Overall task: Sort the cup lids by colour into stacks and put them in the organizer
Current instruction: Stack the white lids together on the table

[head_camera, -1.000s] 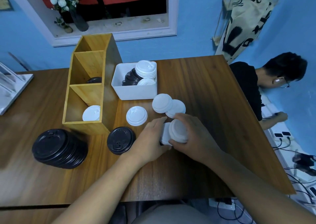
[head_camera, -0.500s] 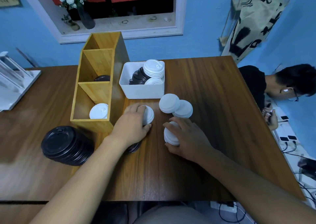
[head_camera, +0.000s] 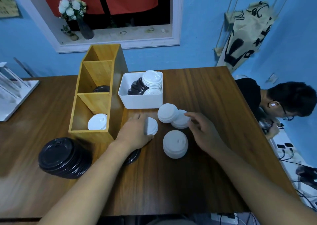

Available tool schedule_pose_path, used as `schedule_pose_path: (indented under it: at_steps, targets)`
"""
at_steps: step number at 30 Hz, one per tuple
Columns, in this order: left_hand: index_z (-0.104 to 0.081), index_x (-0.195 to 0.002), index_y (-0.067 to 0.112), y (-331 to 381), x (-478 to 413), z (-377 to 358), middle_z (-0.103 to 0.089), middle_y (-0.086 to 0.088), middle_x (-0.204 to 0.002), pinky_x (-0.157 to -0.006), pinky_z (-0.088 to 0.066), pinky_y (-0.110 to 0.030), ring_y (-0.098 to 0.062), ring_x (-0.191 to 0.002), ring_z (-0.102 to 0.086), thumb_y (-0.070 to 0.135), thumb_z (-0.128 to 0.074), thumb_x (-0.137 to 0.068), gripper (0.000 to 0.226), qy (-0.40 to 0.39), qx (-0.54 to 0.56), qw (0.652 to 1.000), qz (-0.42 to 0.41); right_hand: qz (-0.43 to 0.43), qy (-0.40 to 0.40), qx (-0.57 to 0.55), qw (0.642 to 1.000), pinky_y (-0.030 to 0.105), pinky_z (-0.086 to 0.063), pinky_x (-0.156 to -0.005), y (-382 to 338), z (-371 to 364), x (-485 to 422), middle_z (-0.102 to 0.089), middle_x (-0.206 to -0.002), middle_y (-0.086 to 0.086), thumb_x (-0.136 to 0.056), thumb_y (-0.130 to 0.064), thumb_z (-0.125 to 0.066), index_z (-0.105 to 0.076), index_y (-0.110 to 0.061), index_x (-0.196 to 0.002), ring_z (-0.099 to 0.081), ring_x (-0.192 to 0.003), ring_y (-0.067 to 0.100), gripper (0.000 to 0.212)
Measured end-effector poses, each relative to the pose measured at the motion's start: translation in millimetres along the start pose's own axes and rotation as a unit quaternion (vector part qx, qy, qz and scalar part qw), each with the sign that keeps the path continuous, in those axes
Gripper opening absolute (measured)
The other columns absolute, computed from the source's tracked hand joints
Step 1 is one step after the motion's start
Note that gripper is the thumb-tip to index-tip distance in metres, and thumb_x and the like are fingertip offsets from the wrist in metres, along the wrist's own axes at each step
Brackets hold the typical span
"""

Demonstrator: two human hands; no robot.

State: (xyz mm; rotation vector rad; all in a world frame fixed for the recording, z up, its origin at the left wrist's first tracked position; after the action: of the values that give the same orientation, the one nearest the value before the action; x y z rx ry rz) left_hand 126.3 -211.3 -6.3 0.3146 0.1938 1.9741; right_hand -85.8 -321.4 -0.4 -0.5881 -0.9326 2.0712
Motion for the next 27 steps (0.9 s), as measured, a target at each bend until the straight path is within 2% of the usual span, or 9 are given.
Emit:
schedule_pose_path:
  at_steps: [2, 4, 6, 8, 10, 13, 17, 22, 27]
  targets:
    - [-0.039, -0.150, 0.026, 2, -1, -2, -0.048, -0.001, -0.144, -0.104, -0.046, -0.038, -0.025, -0.133, -0.045, 0.046, -0.084, -0.080, 0.086, -0.006, 0.009, 1.000, -0.004, 0.004, -0.018, 0.065, 0.998, 0.044, -0.043, -0.110, 13, -3, -18, -0.050, -0.143, -0.011, -0.097, -0.022, -0.061, -0.053, -0.032, -0.137, -0.043, -0.132, 0.006, 0.042]
    - [-0.037, -0.152, 0.027, 0, -3, -4, -0.046, 0.000, -0.146, -0.107, -0.042, -0.038, -0.025, -0.136, -0.040, 0.047, -0.084, -0.079, 0.090, -0.017, 0.023, 1.000, -0.002, 0.007, -0.064, 0.114, 0.991, 0.046, -0.036, -0.116, 15, -14, -30, -0.044, -0.151, -0.009, -0.092, -0.031, -0.070, -0.051, -0.034, -0.139, -0.035, -0.140, 0.011, 0.051]
    - [-0.043, -0.148, 0.025, -4, -4, -3, -0.051, 0.000, -0.141, -0.104, -0.043, -0.038, -0.025, -0.132, -0.042, 0.048, -0.086, -0.076, 0.087, -0.018, 0.037, 0.999, 0.008, 0.015, -0.095, 0.157, 0.983, 0.044, -0.033, -0.117, 10, -23, -35, -0.040, -0.154, -0.009, -0.086, -0.046, -0.074, -0.052, -0.035, -0.137, -0.033, -0.142, 0.014, 0.057]
    - [-0.051, -0.137, 0.024, -3, -4, 8, -0.057, 0.002, -0.130, -0.096, -0.045, -0.036, -0.024, -0.124, -0.049, 0.050, -0.088, -0.073, 0.079, 0.005, 0.048, 0.999, 0.008, 0.019, -0.084, 0.175, 0.981, 0.041, -0.036, -0.115, 7, -24, -34, -0.046, -0.150, -0.008, -0.081, -0.051, -0.077, -0.055, -0.033, -0.130, -0.040, -0.139, 0.015, 0.057]
    - [-0.053, -0.131, 0.024, 9, -5, 26, -0.059, 0.003, -0.124, -0.089, -0.047, -0.035, -0.022, -0.116, -0.053, 0.055, -0.087, -0.072, 0.074, 0.046, 0.053, 0.998, -0.009, 0.006, -0.049, 0.175, 0.983, 0.033, -0.038, -0.109, 11, -18, -30, -0.054, -0.142, -0.008, -0.078, -0.052, -0.079, -0.056, -0.031, -0.123, -0.049, -0.130, 0.014, 0.054]
    - [-0.053, -0.132, 0.025, 40, -12, 42, -0.060, 0.002, -0.127, -0.090, -0.050, -0.036, -0.021, -0.114, -0.057, 0.061, -0.084, -0.073, 0.076, 0.073, 0.047, 0.995, -0.044, -0.025, -0.032, 0.183, 0.982, 0.032, -0.039, -0.107, 23, -10, -22, -0.055, -0.139, -0.007, -0.076, -0.053, -0.080, -0.054, -0.033, -0.122, -0.052, -0.126, 0.014, 0.056]
    - [-0.048, -0.141, 0.024, 79, -32, 30, -0.059, -0.001, -0.139, -0.095, -0.054, -0.037, -0.023, -0.119, -0.060, 0.062, -0.081, -0.076, 0.082, 0.044, 0.017, 0.996, -0.070, -0.057, -0.040, 0.166, 0.984, 0.037, -0.043, -0.108, 38, 2, -8, -0.049, -0.144, -0.005, -0.076, -0.054, -0.080, -0.050, -0.035, -0.127, -0.048, -0.130, 0.017, 0.062]
    - [-0.041, -0.142, 0.023, 82, -54, -1, -0.057, -0.006, -0.138, -0.093, -0.056, -0.042, -0.029, -0.118, -0.060, 0.048, -0.082, -0.081, 0.077, -0.047, -0.065, 0.994, -0.069, -0.027, -0.032, 0.173, 0.984, 0.037, -0.037, -0.112, 46, 18, 8, -0.041, -0.152, -0.004, -0.080, -0.046, -0.079, -0.043, -0.031, -0.140, -0.037, -0.139, 0.015, 0.071]
    - [-0.021, -0.162, 0.033, 75, -60, -15, -0.045, -0.005, -0.152, -0.106, -0.049, -0.041, -0.031, -0.131, -0.052, 0.056, -0.073, -0.088, 0.093, -0.092, -0.079, 0.986, -0.113, 0.003, -0.040, 0.181, 0.983, 0.038, -0.034, -0.113, 45, 18, 12, -0.041, -0.154, -0.004, -0.083, -0.052, -0.074, -0.045, -0.029, -0.142, -0.032, -0.141, 0.015, 0.070]
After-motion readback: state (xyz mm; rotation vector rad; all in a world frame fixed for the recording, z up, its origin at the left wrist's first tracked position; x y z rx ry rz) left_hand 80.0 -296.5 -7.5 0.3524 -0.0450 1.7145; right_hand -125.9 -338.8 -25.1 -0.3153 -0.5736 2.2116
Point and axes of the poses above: each hand's wrist, its own x-axis away from the middle knuckle, its own z-axis out of the back of the hand, y = z × x, the point moved 10 cm from there along -x, towards the middle knuckle
